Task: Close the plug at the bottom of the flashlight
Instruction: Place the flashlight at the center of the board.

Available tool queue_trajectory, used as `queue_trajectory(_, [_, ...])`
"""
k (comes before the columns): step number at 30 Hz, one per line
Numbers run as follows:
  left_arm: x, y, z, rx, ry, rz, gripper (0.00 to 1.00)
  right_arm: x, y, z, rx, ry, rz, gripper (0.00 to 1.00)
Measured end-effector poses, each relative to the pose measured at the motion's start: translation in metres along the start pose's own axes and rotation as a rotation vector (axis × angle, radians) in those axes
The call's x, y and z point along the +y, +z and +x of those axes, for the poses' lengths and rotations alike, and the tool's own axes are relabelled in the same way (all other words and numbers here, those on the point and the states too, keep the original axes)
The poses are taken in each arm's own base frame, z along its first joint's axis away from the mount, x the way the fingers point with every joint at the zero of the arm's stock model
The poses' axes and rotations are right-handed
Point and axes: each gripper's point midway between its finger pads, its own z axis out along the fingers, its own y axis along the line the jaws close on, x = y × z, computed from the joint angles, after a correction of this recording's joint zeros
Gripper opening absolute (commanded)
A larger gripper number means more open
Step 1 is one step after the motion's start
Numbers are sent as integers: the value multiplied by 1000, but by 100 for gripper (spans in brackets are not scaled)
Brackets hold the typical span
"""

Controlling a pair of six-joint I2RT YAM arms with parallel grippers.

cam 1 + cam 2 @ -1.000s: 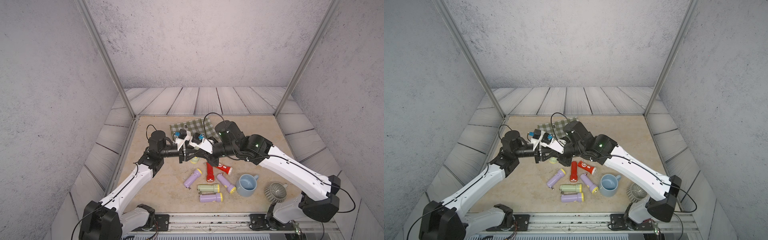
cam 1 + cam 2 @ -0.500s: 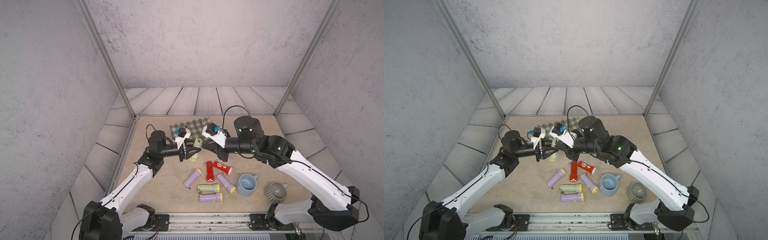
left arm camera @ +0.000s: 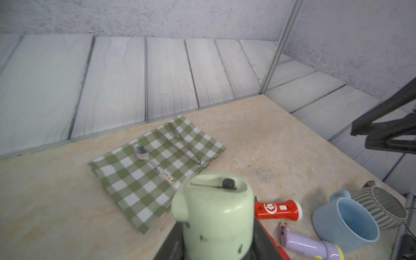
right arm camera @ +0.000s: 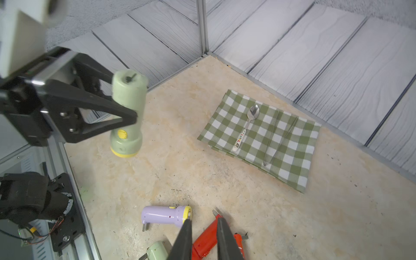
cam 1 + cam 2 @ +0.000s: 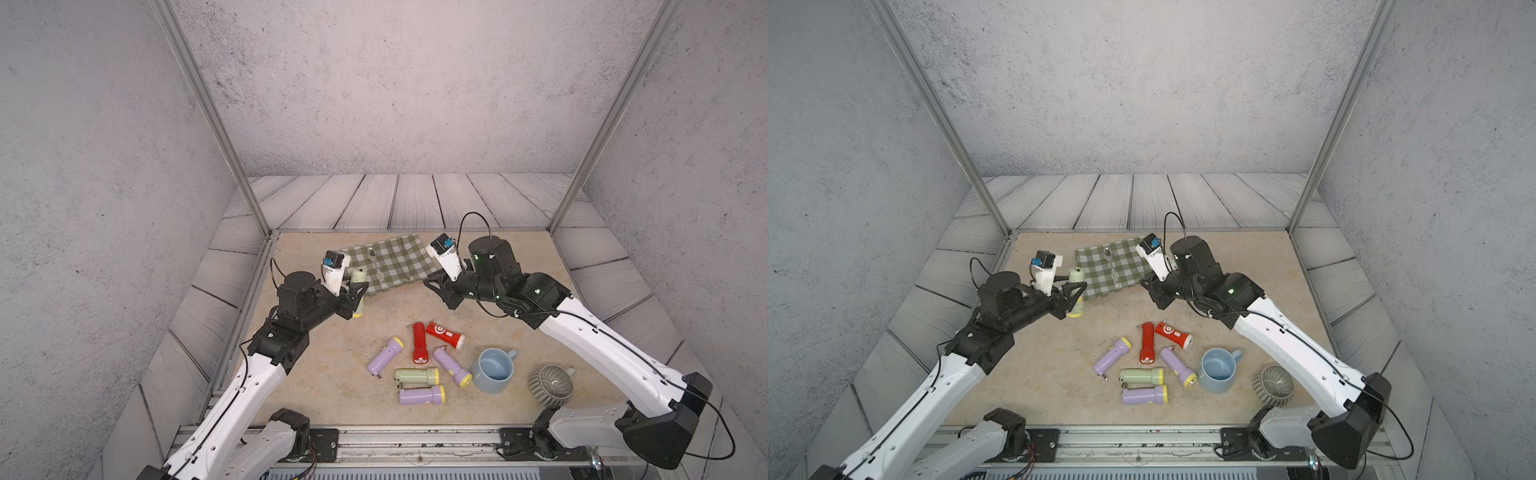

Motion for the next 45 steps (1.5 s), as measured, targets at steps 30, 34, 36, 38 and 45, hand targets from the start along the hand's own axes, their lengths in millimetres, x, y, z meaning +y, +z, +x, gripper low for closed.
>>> queue_trajectory(30, [103,16,160,626,-304,-426,0,-20,0,12,-36,130,60,26])
queue_trajectory(34, [112,22,181,676,-334,-453,0,-20,1,13,-32,135,57,26])
queue_trajectory(36, [115,25,191,707,-345,-460,0,-21,3,14,-26,137,55,26])
queue_trajectory(38, [118,28,204,749,-357,-466,2,-21,6,16,-17,141,55,26])
queue_trajectory(45, [128,32,225,849,-370,-504,3,-23,9,17,-10,146,56,26])
